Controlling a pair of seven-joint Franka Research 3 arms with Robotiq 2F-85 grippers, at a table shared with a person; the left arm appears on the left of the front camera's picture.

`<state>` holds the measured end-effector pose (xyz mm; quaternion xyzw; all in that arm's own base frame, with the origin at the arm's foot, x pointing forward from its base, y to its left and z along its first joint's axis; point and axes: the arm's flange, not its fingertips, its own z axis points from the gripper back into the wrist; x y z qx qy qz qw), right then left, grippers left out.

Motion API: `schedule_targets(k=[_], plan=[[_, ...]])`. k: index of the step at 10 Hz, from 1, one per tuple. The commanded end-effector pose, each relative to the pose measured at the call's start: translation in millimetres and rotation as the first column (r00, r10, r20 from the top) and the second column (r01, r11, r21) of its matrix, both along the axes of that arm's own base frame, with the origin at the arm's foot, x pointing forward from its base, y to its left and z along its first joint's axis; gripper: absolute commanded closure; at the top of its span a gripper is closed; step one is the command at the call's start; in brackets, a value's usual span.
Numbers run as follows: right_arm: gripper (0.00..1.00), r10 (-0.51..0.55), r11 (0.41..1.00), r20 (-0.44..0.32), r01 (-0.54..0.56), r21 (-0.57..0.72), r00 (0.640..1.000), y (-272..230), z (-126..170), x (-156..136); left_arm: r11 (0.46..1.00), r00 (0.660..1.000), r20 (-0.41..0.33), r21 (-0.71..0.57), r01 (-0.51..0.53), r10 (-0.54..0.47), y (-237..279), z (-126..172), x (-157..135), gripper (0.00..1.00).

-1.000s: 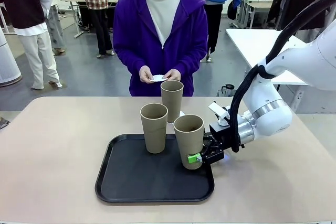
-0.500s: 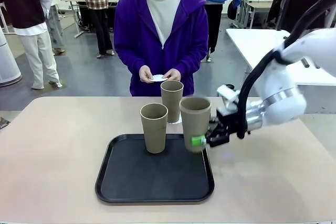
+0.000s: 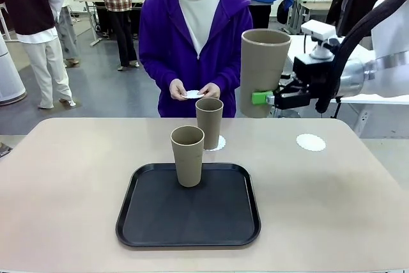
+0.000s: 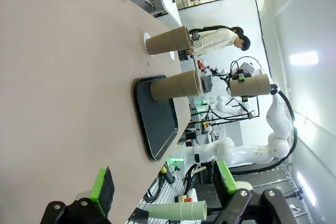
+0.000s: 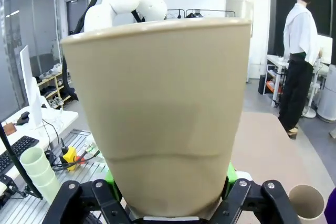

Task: Place coasters on the table and set cups on them.
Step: Take one Reusable plastic cup from the Flat Tray and place it on a coaster set by the human.

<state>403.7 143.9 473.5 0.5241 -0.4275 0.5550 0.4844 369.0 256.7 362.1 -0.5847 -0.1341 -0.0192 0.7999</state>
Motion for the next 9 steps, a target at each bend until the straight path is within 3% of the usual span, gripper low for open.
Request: schedule_targets(k=[1, 2, 5, 6, 9], plan=[[0.78, -0.039, 0.998, -0.043, 0.037, -0.057, 0.998, 2.7, -5.8, 3.5, 1.000, 1.000, 0.001, 0.002, -0.001, 0.001, 1.8, 2.2, -0.4, 0.00], [0.78, 0.000, 1.000, 0.000, 0.000, 0.000, 1.000, 0.0, 0.0, 0.0, 1.000, 1.000, 0.001, 0.002, -0.001, 0.001, 1.8, 2.2, -0.4, 0.00], [0.78, 0.000, 1.000, 0.000, 0.000, 0.000, 1.000, 0.0, 0.0, 0.0, 1.000, 1.000, 0.001, 0.002, -0.001, 0.001, 1.8, 2.2, -0.4, 0.00], [0.19, -0.009, 1.000, -0.011, 0.009, -0.018, 1.000, 0.7, 1.2, 0.0, 1.000, 1.000, 0.001, 0.002, -0.001, 0.001, 1.8, 2.2, -0.4, 0.00], [0.19, -0.216, 0.976, -0.006, 0.216, 0.031, 0.976, -89.9, -12.0, 95.0, 1.000, 1.000, 0.001, 0.002, -0.001, 0.001, 1.8, 2.2, -0.4, 0.00]])
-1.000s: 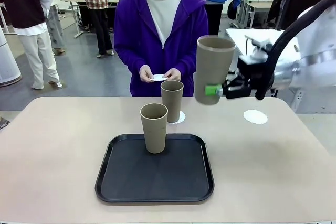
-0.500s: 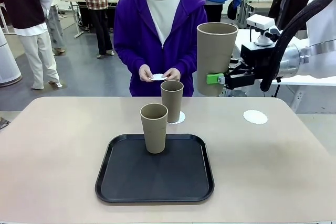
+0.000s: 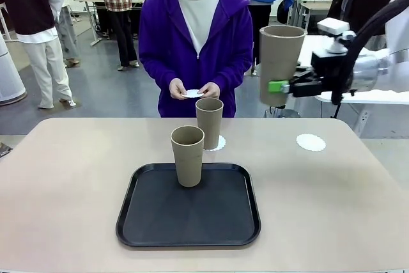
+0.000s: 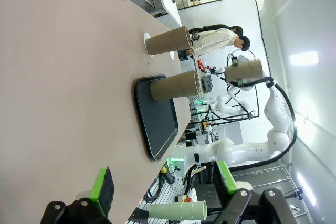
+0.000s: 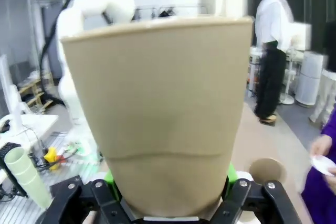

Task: Place coasters on the table and set cups on them.
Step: Take one Reusable plastic cup from the Flat Tray and place it on a coaster set by the human.

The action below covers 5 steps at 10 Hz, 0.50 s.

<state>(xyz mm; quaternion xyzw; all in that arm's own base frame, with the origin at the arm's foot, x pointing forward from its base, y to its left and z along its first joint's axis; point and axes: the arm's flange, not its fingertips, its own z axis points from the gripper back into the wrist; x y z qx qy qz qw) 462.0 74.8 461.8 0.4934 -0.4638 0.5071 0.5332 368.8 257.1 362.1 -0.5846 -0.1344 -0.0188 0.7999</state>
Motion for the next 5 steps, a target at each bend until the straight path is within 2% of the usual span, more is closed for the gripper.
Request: schedule_targets(k=[1, 3, 5], plan=[[0.19, -0.115, 0.993, 0.039, 0.113, 0.036, 0.993, -50.6, -1.1, 58.1, 1.000, 1.000, 0.001, 0.002, 0.000, 0.000, 1.4, 2.2, -0.1, 0.00], [0.19, -0.244, 0.970, 0.062, 0.243, 0.017, 0.968, -108.3, -2.7, 92.6, 1.000, 1.000, 0.001, 0.002, 0.000, 0.000, 1.4, 2.2, -0.1, 0.00], [0.19, -0.345, 0.938, 0.062, 0.346, 0.000, 0.936, -150.7, -4.2, 112.6, 1.000, 1.000, 0.001, 0.002, 0.000, 0.000, 1.4, 2.2, -0.1, 0.00]])
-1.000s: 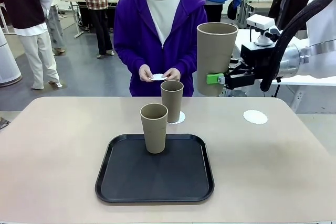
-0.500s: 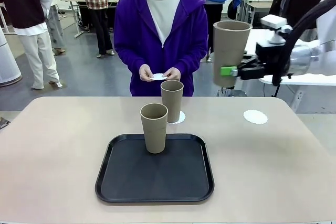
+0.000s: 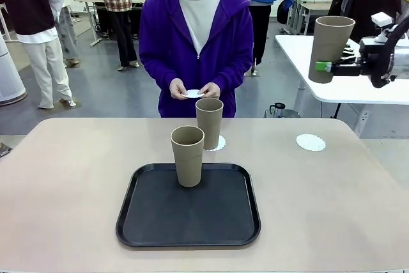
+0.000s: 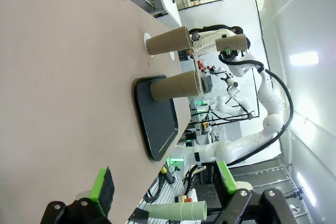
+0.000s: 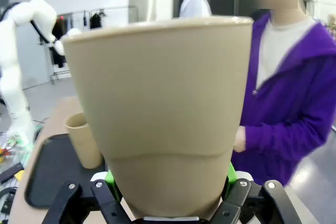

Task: Place coasters on the table and set cups on them.
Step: Take one Reusable plastic cup from the Flat Tray and place it on a coaster set by the human.

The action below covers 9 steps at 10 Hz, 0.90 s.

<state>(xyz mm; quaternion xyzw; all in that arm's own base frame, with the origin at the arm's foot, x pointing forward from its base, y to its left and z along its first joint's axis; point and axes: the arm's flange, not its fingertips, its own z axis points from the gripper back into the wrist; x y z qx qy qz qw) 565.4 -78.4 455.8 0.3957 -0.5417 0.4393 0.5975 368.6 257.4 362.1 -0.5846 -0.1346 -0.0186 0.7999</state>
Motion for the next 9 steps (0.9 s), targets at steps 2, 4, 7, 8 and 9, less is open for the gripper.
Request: schedule_targets(k=[2, 4, 7, 8, 9], plan=[[0.19, -0.144, 0.990, -0.010, 0.144, 0.003, 0.990, -27.2, 3.2, 23.2, 1.000, 1.000, 0.001, 0.001, 0.001, -0.001, 1.1, 2.2, 0.0, 0.00], [0.19, -0.177, 0.984, -0.027, 0.178, 0.019, 0.984, -37.4, 1.5, 29.0, 1.000, 1.000, 0.001, 0.001, 0.001, -0.001, 1.1, 2.2, 0.0, 0.00], [0.19, -0.167, 0.986, -0.015, 0.167, -0.003, 0.986, -42.2, -3.0, 21.4, 1.000, 1.000, 0.001, 0.001, 0.001, -0.001, 1.1, 2.2, 0.0, 0.00], [0.19, -0.167, 0.986, -0.015, 0.167, -0.003, 0.986, -42.2, -3.0, 21.4, 1.000, 1.000, 0.001, 0.001, 0.001, -0.001, 1.1, 2.2, 0.0, 0.00], [0.19, -0.167, 0.986, -0.015, 0.167, -0.003, 0.986, -42.2, -3.0, 21.4, 1.000, 1.000, 0.001, 0.001, 0.001, -0.001, 1.1, 2.2, 0.0, 0.00]])
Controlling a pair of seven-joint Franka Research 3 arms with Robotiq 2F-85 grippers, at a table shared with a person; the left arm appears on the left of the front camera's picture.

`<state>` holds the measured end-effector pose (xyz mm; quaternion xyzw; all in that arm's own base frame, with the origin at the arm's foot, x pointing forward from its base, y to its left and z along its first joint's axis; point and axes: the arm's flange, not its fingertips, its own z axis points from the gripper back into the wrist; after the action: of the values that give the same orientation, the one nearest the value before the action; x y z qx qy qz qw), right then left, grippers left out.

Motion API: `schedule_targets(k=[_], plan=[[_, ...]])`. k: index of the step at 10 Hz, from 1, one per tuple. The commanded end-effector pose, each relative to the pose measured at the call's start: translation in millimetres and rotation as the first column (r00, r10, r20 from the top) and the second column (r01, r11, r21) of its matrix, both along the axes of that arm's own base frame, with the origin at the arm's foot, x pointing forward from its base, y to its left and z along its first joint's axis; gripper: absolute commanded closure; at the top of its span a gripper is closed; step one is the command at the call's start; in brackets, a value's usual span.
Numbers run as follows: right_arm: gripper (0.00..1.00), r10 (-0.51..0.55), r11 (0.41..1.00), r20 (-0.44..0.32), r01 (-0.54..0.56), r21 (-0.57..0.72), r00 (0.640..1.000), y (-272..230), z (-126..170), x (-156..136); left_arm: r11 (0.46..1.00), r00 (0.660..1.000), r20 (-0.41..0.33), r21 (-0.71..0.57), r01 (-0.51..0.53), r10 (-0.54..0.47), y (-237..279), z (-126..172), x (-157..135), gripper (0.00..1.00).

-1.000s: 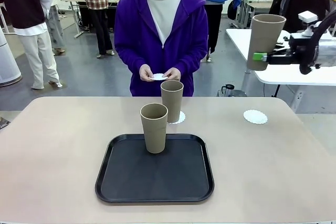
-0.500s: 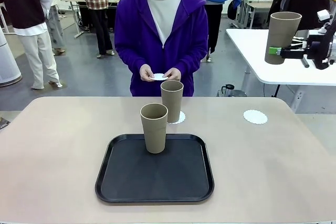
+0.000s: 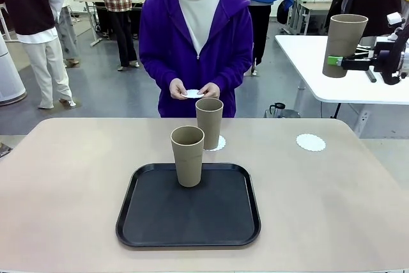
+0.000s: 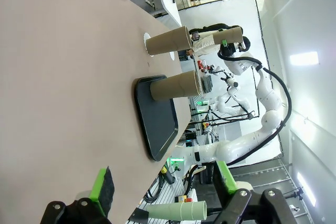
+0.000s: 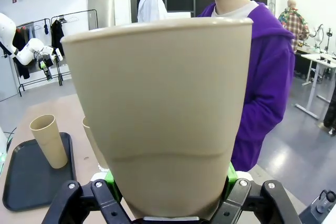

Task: Place coasters on the table and set cups on them.
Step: Take one Reusable plastic cup from the Flat Tray and place it on a coaster set by the human.

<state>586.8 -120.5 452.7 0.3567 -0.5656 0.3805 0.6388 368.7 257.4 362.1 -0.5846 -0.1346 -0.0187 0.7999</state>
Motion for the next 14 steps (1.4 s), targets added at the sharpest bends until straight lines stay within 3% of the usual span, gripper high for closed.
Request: schedule_targets(k=[1, 4, 6, 9, 14], plan=[[0.19, 0.001, 1.000, 0.013, -0.001, -0.008, 1.000, -0.2, 0.1, 0.1, 1.000, 1.000, 0.001, 0.001, 0.000, 0.000, 1.2, 2.2, 0.0, 0.00], [0.19, 0.000, 1.000, 0.000, 0.000, 0.000, 1.000, -0.2, 0.0, 0.0, 1.000, 1.000, 0.001, 0.001, 0.000, 0.000, 1.2, 2.2, 0.0, 0.00], [0.19, 0.092, 0.995, 0.006, -0.092, 0.038, 0.996, -8.2, -40.7, 12.8, 1.000, 1.000, 0.001, 0.001, 0.000, 0.000, 1.2, 2.2, 0.0, 0.00], [0.19, 0.081, 0.989, 0.017, -0.083, 0.120, 0.997, -23.6, -97.2, 22.1, 1.000, 1.000, 0.001, 0.001, 0.000, 0.000, 1.2, 2.2, 0.0, 0.00], [0.19, 0.138, 0.981, -0.009, -0.135, 0.138, 0.990, -28.7, -157.5, 18.9, 1.000, 1.000, 0.001, 0.001, 0.000, 0.000, 1.2, 2.2, 0.0, 0.00]])
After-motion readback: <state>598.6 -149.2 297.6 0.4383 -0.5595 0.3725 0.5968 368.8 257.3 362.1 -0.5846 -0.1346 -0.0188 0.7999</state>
